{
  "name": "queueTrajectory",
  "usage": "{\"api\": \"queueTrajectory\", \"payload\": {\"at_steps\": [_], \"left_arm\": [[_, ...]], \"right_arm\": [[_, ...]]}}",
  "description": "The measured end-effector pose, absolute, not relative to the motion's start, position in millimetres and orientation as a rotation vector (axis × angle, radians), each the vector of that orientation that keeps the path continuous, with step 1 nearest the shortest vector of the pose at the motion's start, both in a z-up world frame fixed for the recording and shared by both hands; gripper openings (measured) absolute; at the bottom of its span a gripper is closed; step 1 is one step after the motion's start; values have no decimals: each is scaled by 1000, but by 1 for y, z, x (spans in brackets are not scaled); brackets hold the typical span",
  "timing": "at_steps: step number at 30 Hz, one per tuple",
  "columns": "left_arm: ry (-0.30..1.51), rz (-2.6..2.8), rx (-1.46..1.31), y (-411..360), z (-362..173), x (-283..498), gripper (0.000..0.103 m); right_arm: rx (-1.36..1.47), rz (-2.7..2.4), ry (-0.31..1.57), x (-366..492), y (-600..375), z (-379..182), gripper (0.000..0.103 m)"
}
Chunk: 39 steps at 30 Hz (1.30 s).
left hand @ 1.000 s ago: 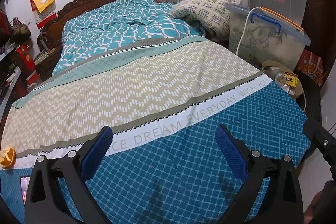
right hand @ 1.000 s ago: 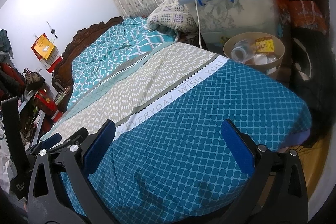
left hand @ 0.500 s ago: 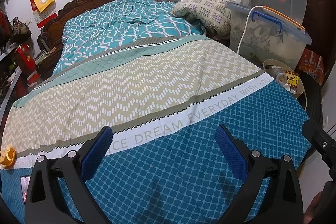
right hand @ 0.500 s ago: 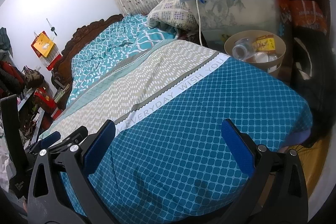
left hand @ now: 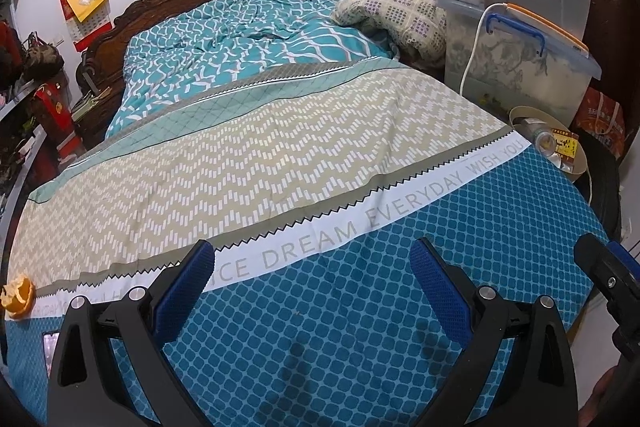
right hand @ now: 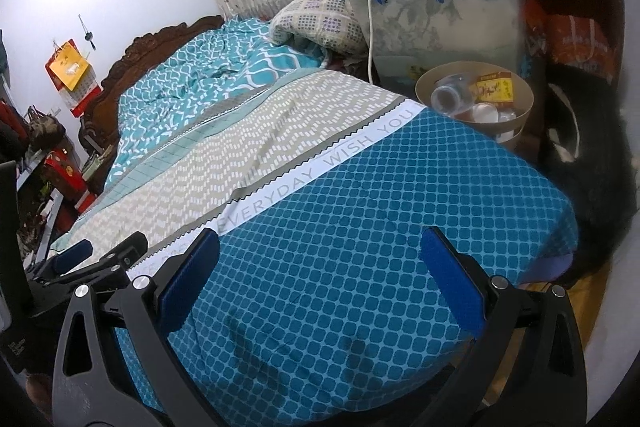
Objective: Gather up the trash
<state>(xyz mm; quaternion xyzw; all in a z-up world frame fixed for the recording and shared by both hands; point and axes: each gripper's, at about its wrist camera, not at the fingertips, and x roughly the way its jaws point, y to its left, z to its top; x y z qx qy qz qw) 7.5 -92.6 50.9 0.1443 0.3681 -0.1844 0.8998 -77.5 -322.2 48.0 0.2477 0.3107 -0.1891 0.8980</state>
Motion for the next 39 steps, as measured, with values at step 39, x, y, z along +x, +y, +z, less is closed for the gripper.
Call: {"api": "queueTrajectory", "payload": {"at_steps": [39], "left_arm": [[762, -366, 334, -97, 43, 5, 94]], "right_arm": [[545, -362, 643, -78, -321, 46, 100]]}}
